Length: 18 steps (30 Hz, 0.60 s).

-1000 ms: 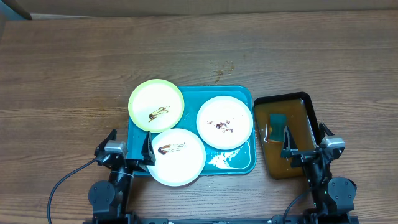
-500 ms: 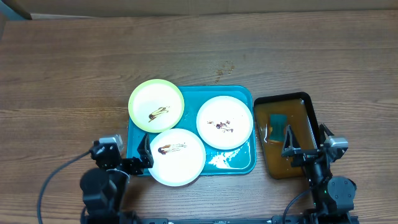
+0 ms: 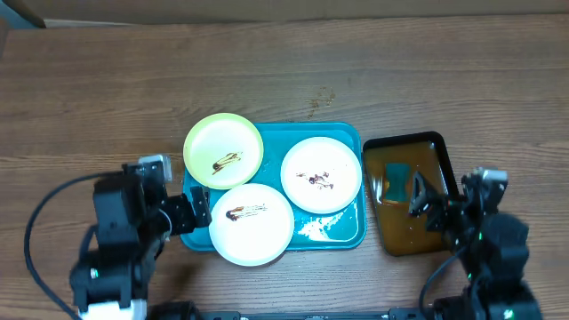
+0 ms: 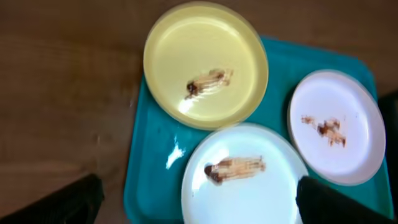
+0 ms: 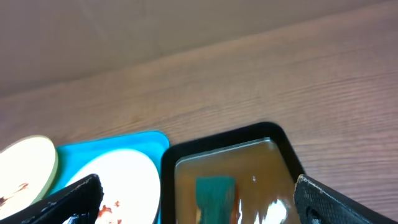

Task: Clean dirty plates on tray and stack at the side
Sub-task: 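Move left gripper to the front white plate and grip its rim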

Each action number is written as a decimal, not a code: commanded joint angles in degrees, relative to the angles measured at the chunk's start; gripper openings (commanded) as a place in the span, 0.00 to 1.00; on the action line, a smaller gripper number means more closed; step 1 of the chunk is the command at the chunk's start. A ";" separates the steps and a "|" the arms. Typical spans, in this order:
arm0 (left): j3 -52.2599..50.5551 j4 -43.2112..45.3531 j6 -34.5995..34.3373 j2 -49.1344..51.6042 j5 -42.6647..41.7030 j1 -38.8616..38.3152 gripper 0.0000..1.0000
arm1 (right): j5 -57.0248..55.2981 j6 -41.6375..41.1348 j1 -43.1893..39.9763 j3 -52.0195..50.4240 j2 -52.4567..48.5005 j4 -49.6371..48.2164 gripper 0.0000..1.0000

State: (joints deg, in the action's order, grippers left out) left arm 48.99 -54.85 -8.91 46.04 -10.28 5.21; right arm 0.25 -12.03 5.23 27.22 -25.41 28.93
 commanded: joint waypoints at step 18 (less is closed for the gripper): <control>6.69 -9.90 0.33 12.79 -5.88 -0.44 1.00 | 8.20 -0.17 -0.42 28.55 -36.68 17.25 1.00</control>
State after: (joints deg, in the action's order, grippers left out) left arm 54.26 -63.70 -8.80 58.48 -14.00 5.21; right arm 6.85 -12.01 5.23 53.95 -62.30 46.72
